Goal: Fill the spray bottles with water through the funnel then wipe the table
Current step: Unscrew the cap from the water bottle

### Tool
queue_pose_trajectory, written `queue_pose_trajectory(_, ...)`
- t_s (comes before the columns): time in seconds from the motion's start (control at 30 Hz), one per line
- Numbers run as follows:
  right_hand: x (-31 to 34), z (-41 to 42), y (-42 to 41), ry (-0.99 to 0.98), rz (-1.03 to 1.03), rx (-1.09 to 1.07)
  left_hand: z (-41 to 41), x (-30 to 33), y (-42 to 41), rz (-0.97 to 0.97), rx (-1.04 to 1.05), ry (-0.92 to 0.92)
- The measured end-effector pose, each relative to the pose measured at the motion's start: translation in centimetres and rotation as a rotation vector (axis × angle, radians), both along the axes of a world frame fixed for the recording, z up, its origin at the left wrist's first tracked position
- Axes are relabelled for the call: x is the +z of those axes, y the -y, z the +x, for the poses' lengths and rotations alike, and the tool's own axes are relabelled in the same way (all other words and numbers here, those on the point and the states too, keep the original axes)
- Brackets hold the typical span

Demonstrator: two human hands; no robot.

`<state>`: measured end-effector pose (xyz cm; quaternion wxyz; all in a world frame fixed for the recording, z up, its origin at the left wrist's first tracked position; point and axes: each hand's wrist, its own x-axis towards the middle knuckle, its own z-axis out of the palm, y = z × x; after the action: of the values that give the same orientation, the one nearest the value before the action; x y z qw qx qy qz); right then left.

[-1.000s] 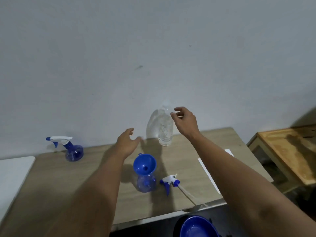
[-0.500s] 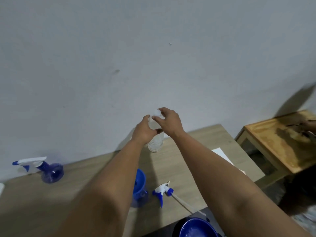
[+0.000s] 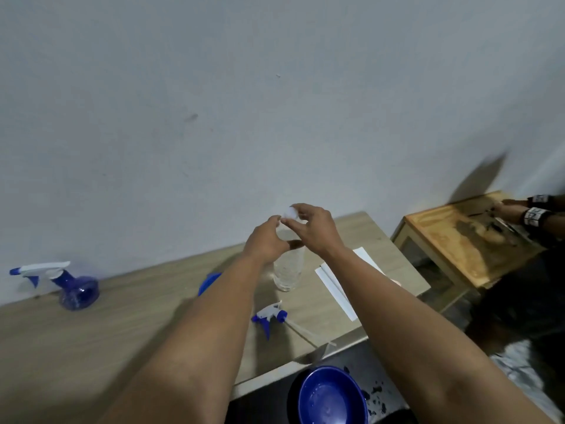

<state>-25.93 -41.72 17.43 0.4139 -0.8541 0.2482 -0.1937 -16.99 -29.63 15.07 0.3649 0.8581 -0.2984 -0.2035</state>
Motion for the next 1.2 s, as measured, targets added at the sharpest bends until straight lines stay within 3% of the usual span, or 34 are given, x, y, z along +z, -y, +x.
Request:
queue_pose_trajectory(0.37, -0.6, -2.4, -1.1, 0.078, 0.063, -0.019, -2.4, -0.7, -1.4, -0.070, 0.004, -0.065)
queue_pose_trajectory(0.63, 0.1, -3.1, 0.3, 0.082, 0.151, 0.162, -3.0, -0.8, -1.0, -0.076, 0.005, -0.059)
queue_pose_trajectory(0.8, -0.6, -2.5, 0.1, 0.111, 0.215, 0.063, -3.0, -0.6, -0.8, -0.088, 0.008, -0.081)
queue_pose_trajectory(1.0, 0.4, -2.5, 1.5, 0.030, 0.249, 0.211, -3.1, -0.5, -0.9, -0.078, 0.005, -0.086)
queue_pose_trajectory(1.2, -0.2, -2.1, 1.0, 0.094, 0.284, 0.151, -2.8, -0.4, -1.1, -0.084, 0.010, -0.104)
